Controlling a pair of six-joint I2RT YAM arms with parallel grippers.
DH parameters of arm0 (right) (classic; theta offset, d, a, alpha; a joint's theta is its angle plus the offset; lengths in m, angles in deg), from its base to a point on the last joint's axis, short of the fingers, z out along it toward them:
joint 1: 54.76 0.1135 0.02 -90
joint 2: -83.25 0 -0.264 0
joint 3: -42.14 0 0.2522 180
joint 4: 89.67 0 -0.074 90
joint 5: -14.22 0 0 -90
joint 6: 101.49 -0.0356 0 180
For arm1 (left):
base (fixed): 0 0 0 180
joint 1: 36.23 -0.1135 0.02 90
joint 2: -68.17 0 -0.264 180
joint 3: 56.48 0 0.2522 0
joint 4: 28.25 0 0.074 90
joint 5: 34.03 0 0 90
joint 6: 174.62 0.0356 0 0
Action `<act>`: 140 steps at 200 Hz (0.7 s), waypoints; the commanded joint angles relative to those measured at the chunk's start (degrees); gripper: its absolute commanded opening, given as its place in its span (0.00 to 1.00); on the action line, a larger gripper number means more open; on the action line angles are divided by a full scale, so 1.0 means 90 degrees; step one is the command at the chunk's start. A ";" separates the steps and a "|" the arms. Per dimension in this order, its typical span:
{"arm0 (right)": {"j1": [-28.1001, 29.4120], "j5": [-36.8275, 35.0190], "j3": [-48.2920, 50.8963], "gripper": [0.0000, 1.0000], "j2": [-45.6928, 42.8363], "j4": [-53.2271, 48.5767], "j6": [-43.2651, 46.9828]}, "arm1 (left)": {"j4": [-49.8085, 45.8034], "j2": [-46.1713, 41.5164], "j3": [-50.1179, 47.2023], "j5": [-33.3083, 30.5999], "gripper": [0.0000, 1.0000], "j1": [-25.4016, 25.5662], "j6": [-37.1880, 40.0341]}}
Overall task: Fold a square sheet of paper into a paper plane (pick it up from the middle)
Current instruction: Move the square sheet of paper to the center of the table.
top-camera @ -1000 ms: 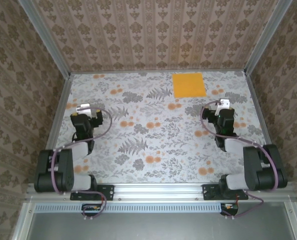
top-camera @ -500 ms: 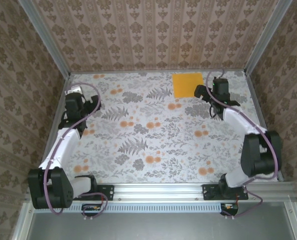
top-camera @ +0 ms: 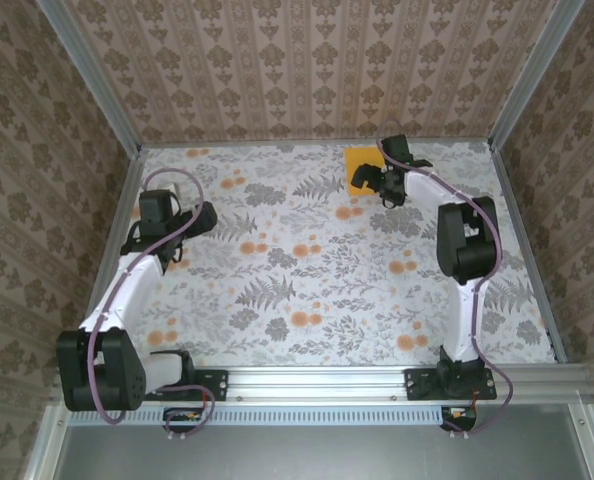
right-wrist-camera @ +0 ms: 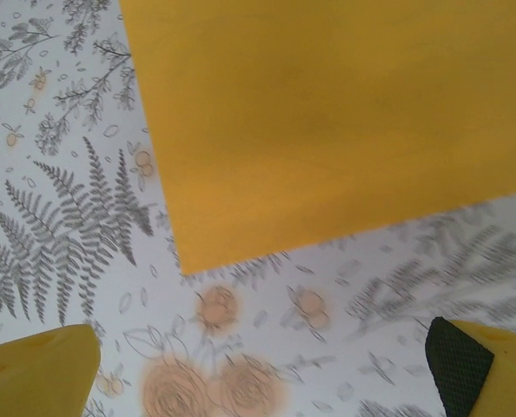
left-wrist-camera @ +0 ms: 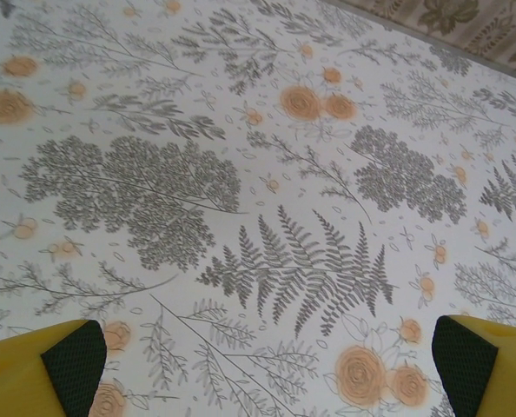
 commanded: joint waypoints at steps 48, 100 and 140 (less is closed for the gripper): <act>0.0107 0.0062 -0.1496 0.99 0.1296 -0.0394 -0.0142 | -0.0243 0.0257 0.0201 0.0438 1.00 0.0233 -0.0212; 0.0107 -0.0017 -0.2173 1.00 0.1812 -0.0729 -0.0003 | -0.0247 0.0395 0.0201 0.0432 1.00 0.0301 -0.0222; 0.0166 -0.0172 -0.2236 1.00 0.1946 -0.1393 0.0158 | -0.0312 0.0474 0.0237 0.0396 1.00 0.0320 -0.0241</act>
